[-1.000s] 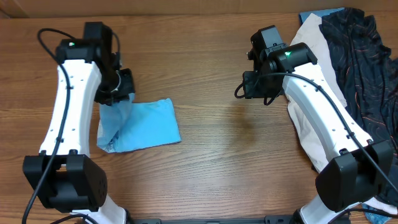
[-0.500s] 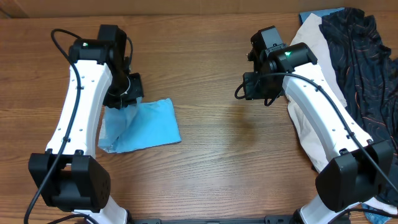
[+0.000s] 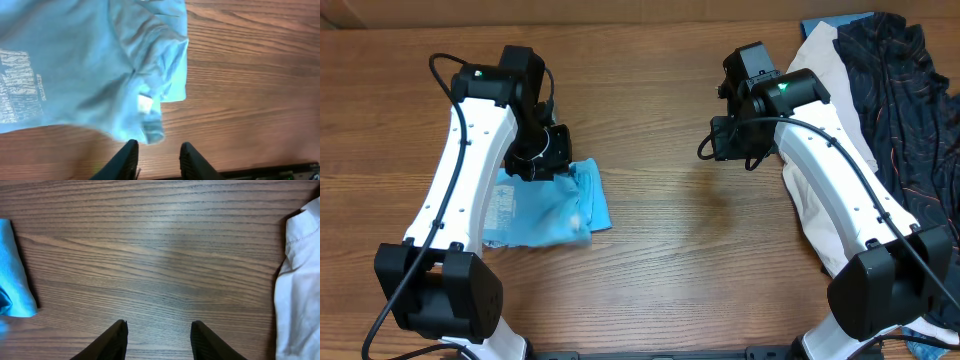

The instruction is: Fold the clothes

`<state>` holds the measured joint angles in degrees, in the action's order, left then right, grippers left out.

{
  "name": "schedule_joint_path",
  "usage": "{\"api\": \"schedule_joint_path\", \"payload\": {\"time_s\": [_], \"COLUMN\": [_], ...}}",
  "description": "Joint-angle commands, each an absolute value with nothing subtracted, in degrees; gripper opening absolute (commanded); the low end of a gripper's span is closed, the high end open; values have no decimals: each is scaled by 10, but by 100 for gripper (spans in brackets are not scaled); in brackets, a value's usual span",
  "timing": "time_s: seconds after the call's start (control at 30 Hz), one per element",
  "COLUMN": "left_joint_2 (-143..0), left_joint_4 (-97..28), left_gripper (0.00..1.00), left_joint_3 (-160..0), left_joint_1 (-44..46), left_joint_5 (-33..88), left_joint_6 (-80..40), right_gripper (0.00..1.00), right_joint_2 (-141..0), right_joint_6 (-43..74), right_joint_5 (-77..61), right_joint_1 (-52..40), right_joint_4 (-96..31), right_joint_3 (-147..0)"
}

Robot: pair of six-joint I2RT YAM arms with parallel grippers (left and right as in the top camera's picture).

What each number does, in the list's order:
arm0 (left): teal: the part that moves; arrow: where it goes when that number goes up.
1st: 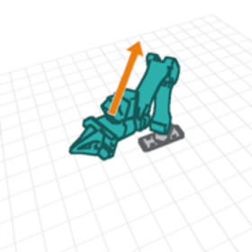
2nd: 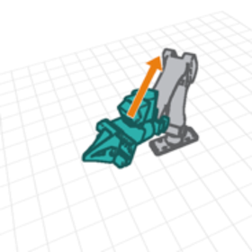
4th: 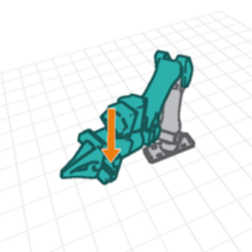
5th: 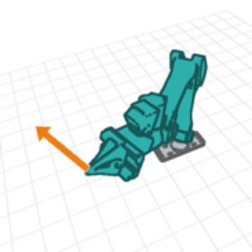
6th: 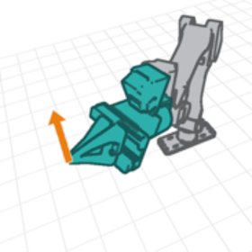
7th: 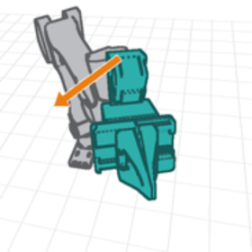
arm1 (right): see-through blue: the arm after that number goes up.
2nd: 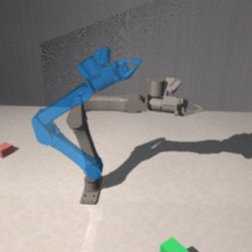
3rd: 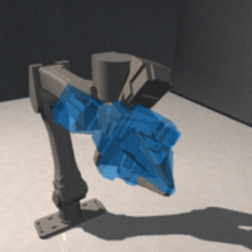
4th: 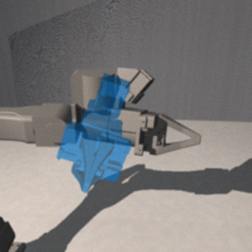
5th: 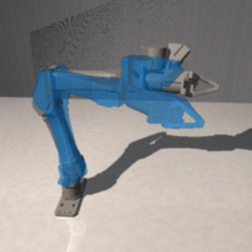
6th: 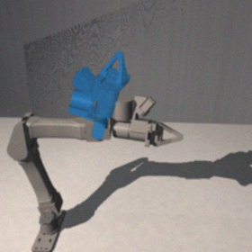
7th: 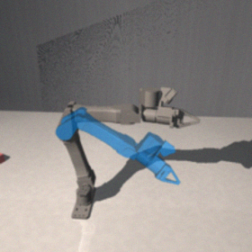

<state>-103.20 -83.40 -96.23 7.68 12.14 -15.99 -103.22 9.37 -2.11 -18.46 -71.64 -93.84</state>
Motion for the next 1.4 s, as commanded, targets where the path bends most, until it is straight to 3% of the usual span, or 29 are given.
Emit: {"api": "schedule_joint_path", "payload": {"time_s": [0.0, 0.2, 0.33, 0.5, 0.53, 0.6, 0.63, 0.87, 1.03, 1.37], "left_joint_2": [-1034, -1034, -1035, -1035, -1035, -1035, -1035, -1034, -1037, -1042], "left_joint_4": [-839, -847, -823, -804, -795, -772, -759, -698, -663, -628], "left_gripper": [29, 31, 14, 12, 15, 32, 36, 42, 56, 61], "left_joint_3": [-956, -956, -955, -922, -908, -882, -871, -859, -853, -847], "left_joint_1": [73, 68, 69, 83, 83, 83, 83, 84, 94, 100], "left_joint_5": [133, 68, 54, 15, 14, 15, 15, 69, 75, 102], "left_joint_6": [-141, -143, -148, -131, -129, -128, -127, -71, -7, 0], "right_gripper": [45, 46, 46, 47, 48, 49, 49, 49, 49, 49], "right_joint_2": [-1011, -1011, -1011, -1011, -1011, -1011, -1011, -1011, -1011, -1011], "right_joint_6": [89, 55, 27, 27, 27, 27, 27, 27, 27, 27], "right_joint_5": [-19, -53, -98, -98, -98, -98, -98, -98, -98, -98], "right_joint_1": [-183, -183, -183, -183, -183, -183, -183, -183, -183, -183], "right_joint_4": [-719, -723, -722, -724, -724, -724, -724, -723, -723, -724], "right_joint_3": [-946, -946, -946, -946, -946, -946, -946, -946, -946, -946]}}
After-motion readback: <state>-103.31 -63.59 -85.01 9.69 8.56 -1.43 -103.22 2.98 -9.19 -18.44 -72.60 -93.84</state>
